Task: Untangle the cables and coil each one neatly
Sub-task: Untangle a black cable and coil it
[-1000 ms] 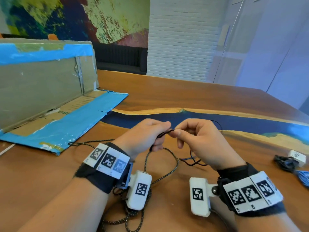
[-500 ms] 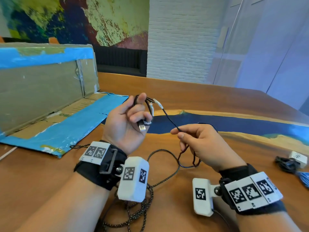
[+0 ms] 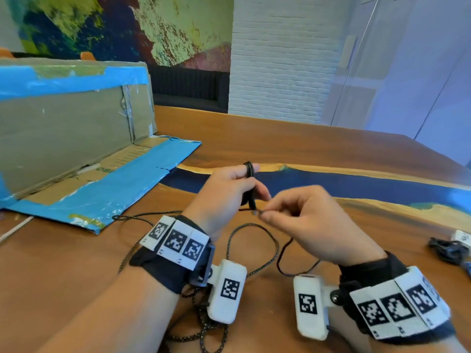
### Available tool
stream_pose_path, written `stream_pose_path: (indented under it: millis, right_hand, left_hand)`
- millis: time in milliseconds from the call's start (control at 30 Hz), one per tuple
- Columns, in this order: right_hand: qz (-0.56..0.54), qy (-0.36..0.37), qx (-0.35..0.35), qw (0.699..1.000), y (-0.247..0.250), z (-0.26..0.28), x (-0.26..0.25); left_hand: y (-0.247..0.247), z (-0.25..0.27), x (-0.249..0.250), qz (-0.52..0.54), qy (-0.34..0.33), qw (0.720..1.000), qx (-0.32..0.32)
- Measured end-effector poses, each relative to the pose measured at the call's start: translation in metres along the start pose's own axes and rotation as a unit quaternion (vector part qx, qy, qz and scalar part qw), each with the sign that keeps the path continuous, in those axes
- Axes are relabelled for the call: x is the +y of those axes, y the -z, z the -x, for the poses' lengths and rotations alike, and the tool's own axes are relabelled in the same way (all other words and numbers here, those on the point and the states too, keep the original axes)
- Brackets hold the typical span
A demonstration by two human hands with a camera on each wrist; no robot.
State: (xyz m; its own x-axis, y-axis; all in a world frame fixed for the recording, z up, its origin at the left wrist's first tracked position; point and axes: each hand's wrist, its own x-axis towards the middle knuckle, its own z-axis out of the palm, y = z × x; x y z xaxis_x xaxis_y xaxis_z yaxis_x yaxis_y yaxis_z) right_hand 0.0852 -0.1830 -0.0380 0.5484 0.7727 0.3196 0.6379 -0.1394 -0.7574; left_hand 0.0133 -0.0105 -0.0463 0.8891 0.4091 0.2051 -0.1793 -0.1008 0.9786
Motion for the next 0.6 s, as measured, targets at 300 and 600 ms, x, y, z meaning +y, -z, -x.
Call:
stream_pose_path:
  millis: [300, 600]
  right_hand:
    - [-0.031, 0.008, 0.098, 0.995, 0.021, -0.005, 0.024]
    - [-0.266, -0.051, 0.127, 0.954, 0.024, -0.008, 0.039]
  left_hand:
    - [0.004, 0.011, 0.003, -0.159, 0.044, 0.961, -0.224]
    - [0.008, 0.004, 0.007, 0.057, 0.064, 0.994, -0.063]
